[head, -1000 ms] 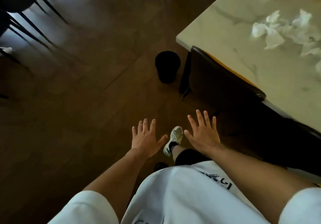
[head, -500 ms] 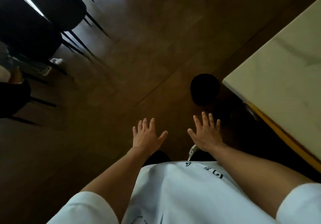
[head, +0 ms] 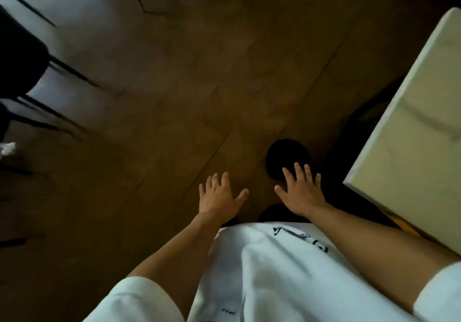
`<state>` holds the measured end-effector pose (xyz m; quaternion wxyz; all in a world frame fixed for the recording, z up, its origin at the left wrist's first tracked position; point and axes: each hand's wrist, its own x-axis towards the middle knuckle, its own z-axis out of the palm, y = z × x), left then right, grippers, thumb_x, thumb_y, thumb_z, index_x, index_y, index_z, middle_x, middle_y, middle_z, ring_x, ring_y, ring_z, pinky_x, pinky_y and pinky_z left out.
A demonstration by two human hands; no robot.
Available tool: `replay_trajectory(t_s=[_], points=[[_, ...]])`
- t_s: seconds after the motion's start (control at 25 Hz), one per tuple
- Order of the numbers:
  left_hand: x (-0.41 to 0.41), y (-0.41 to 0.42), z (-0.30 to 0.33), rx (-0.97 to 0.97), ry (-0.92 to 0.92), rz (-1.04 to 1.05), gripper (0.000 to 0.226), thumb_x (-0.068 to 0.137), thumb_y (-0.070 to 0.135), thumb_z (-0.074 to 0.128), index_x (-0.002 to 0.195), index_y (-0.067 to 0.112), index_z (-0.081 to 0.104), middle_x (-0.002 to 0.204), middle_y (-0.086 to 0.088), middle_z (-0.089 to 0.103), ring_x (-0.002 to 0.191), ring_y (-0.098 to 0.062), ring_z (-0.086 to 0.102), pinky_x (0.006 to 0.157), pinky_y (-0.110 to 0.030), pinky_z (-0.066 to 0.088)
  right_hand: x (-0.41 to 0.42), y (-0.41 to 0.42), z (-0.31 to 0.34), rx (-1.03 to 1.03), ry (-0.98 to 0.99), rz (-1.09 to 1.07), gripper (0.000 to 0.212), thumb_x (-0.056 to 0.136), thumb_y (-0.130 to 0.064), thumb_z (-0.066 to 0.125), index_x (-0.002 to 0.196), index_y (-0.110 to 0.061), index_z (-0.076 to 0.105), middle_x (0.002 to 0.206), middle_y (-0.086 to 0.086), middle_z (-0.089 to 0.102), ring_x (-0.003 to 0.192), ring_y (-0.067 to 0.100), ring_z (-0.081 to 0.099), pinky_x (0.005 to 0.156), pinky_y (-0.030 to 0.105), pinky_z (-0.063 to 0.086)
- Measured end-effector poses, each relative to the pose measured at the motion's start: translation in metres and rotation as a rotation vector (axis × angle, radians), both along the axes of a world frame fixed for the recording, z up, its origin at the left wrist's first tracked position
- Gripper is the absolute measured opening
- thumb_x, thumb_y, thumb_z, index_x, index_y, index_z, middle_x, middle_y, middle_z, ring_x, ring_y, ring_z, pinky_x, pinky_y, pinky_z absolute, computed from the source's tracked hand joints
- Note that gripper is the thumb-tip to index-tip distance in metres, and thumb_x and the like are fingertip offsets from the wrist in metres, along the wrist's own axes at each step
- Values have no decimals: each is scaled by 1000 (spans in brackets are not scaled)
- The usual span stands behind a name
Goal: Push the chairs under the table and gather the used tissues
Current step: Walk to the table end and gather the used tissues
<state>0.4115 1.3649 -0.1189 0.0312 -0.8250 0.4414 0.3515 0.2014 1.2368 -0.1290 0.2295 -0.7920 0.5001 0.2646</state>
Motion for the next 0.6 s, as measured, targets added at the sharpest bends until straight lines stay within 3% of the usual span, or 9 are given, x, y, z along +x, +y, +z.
replay_trajectory(t_s=[0.36, 0.6], points=[[132, -217, 0, -47, -61, -310, 92, 89, 81, 30, 159, 22, 21, 165, -10, 24, 154, -30, 15, 124, -54, 11, 124, -138, -3, 3, -69, -291, 72, 99, -63, 27, 159, -26, 16, 169, 10, 2, 153, 35, -4, 121, 61, -1], [172, -357, 1, 1, -219, -503, 92, 88, 83, 26, 153, 17, 33, 156, -11, 40, 147, -31, 29, 120, -55, 22, 149, -258, -22, 69, -169, -423, 73, 99, -63, 27, 160, -24, 13, 168, 12, 1, 154, 35, -3, 121, 61, -1]])
